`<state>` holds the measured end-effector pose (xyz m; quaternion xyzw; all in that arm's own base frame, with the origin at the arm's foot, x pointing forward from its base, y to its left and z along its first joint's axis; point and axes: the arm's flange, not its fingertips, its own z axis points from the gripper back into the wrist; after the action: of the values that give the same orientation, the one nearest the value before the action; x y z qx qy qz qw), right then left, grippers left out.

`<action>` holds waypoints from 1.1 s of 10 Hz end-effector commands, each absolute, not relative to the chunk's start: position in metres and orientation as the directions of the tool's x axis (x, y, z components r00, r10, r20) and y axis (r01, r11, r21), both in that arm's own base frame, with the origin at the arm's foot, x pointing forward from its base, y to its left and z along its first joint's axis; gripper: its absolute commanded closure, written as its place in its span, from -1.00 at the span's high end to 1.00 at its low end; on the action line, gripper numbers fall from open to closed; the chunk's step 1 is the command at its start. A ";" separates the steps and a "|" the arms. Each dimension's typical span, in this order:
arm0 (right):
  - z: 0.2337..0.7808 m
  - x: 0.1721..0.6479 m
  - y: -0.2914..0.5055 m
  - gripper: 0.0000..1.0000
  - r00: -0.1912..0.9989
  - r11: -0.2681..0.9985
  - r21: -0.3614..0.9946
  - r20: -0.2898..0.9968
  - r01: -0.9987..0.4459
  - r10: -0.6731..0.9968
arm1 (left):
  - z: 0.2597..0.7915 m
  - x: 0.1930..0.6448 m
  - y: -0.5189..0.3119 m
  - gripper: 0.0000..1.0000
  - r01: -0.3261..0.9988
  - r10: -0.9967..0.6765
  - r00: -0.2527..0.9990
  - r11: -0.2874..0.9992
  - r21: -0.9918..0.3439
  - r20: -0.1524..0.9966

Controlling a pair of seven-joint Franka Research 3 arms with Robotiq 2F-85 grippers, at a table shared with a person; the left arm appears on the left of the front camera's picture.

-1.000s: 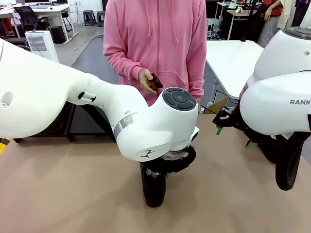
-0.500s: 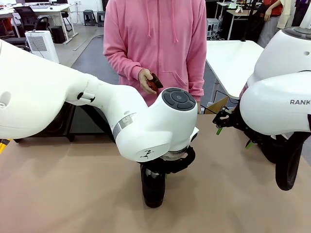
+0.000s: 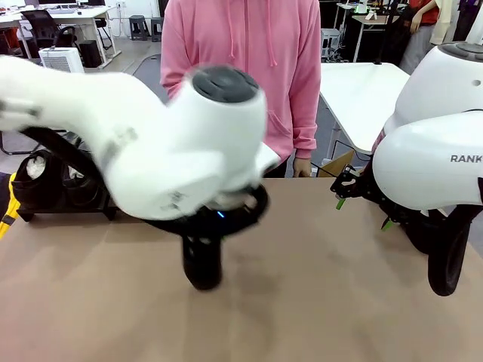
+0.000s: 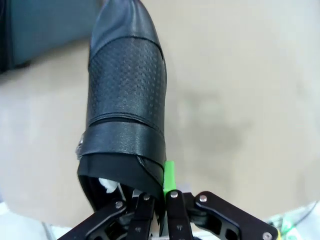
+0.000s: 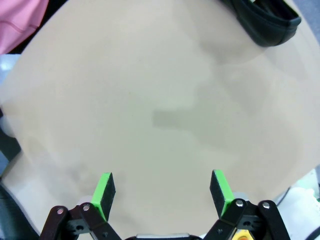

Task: Organize the shoes by placing them on the stand.
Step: Place the Shoe from the middle of the table onto the Shoes Stand.

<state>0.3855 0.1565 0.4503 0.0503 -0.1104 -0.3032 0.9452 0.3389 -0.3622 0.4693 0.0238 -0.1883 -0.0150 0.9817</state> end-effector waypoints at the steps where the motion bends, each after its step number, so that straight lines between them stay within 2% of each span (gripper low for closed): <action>1: 0.451 0.385 0.156 1.00 0.792 0.813 0.159 0.186 0.560 -0.582 | 0.479 0.378 -0.316 -1.00 -0.059 0.005 0.840 0.995 0.083 0.542; 5: 0.451 0.385 0.156 1.00 0.792 0.813 0.159 0.186 0.560 -0.582 | 0.491 0.465 -0.254 -1.00 -0.190 0.071 0.756 0.975 0.115 0.651; 11: 0.451 0.385 0.156 1.00 0.792 0.813 0.159 0.186 0.560 -0.582 | 0.467 0.543 -0.204 -1.00 -0.175 0.033 0.777 0.971 0.166 0.629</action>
<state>0.3854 0.1565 0.4506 0.0504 -0.1107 -0.3033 0.9451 0.5340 -0.2018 0.4630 0.1042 -0.3144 0.0695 0.9410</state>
